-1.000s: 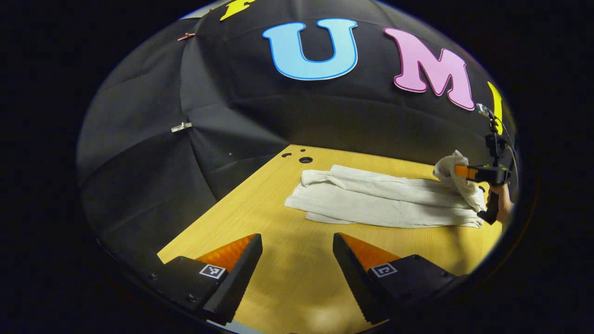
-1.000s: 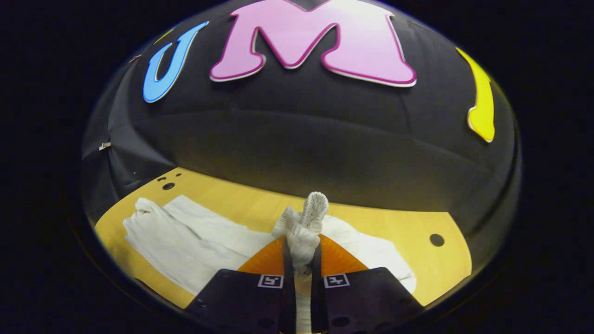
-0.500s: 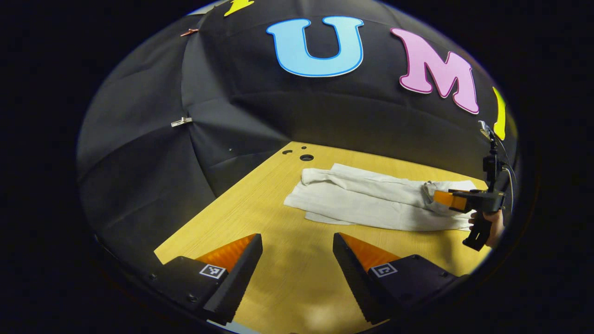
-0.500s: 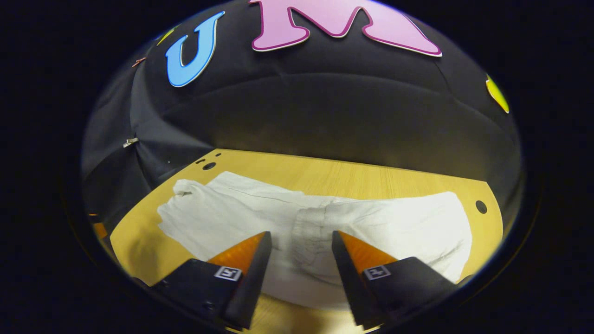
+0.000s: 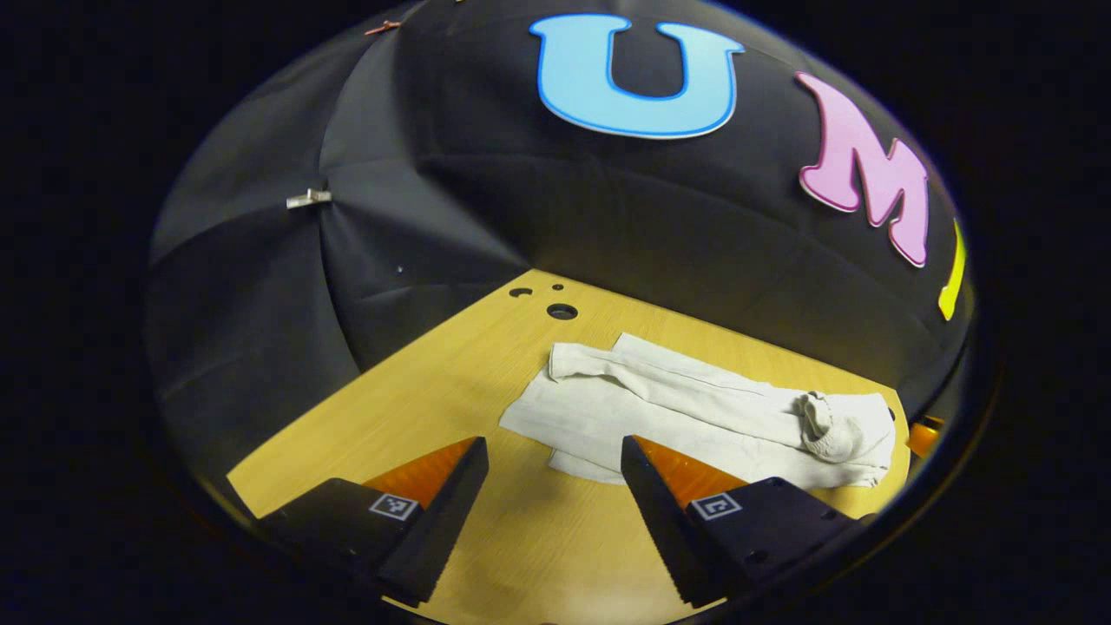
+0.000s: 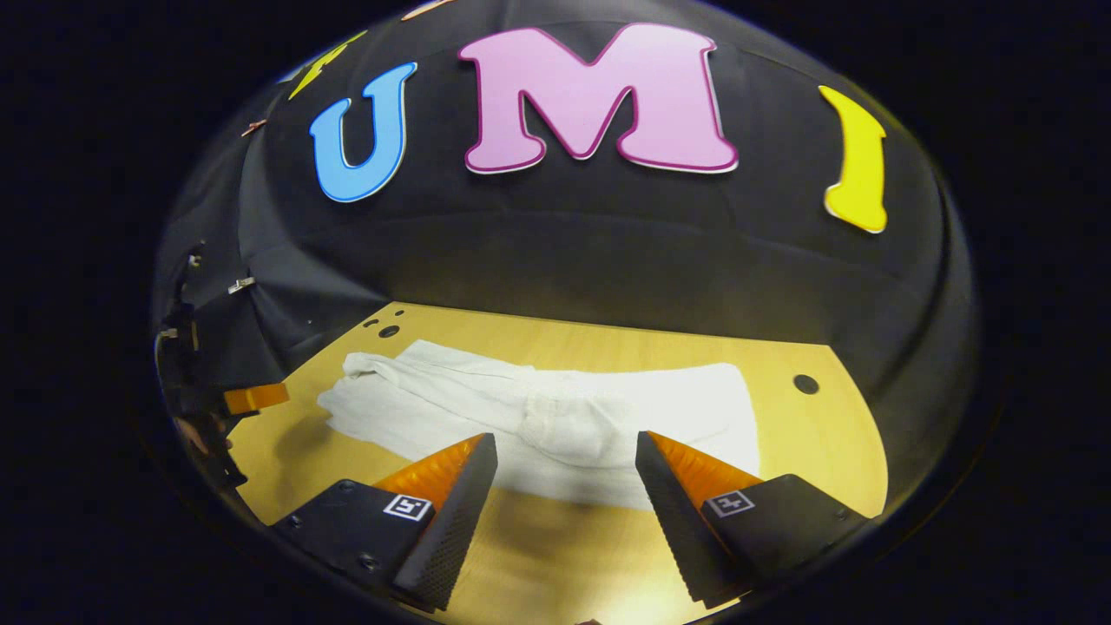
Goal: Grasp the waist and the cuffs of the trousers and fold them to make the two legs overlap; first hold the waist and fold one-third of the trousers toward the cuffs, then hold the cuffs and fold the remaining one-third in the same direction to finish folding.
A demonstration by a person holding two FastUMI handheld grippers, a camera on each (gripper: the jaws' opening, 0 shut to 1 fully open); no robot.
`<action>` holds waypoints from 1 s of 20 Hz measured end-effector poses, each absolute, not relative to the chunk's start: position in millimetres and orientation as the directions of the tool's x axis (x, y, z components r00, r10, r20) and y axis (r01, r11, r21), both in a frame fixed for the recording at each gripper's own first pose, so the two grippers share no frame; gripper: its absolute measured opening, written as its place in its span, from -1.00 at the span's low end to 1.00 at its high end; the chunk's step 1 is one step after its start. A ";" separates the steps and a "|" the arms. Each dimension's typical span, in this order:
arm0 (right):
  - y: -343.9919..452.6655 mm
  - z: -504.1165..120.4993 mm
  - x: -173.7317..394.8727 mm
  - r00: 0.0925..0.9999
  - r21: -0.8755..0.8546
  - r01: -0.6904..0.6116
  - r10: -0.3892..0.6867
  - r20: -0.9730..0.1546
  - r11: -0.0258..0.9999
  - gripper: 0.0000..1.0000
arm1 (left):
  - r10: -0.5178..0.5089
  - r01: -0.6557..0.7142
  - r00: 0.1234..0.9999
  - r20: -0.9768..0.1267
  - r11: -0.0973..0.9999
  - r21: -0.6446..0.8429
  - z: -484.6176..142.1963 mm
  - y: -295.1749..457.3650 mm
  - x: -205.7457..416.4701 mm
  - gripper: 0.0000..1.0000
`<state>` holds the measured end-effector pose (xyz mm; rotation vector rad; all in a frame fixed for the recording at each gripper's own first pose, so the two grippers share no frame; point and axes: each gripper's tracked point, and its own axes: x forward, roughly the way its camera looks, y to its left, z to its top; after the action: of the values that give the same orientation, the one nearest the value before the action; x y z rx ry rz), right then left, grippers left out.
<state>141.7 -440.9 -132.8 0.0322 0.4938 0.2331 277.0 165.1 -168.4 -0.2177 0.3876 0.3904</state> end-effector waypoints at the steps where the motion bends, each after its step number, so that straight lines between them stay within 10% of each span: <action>1: -452.0 -129.0 126.5 0.858 0.081 -0.191 0.206 -0.471 0.978 0.96 | 0.320 -0.415 0.848 -0.423 0.897 -0.154 -178.3 169.2 288.2 0.94; 20: -522.1 -118.6 -6.7 0.826 0.066 0.114 -0.058 -0.560 0.991 0.96 | 0.382 -0.453 0.742 -0.550 0.892 0.009 -252.7 154.5 364.4 0.75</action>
<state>-6.7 -522.1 -118.6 0.0978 0.5914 -0.0911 364.4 154.5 -252.7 -0.1279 0.5739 0.4589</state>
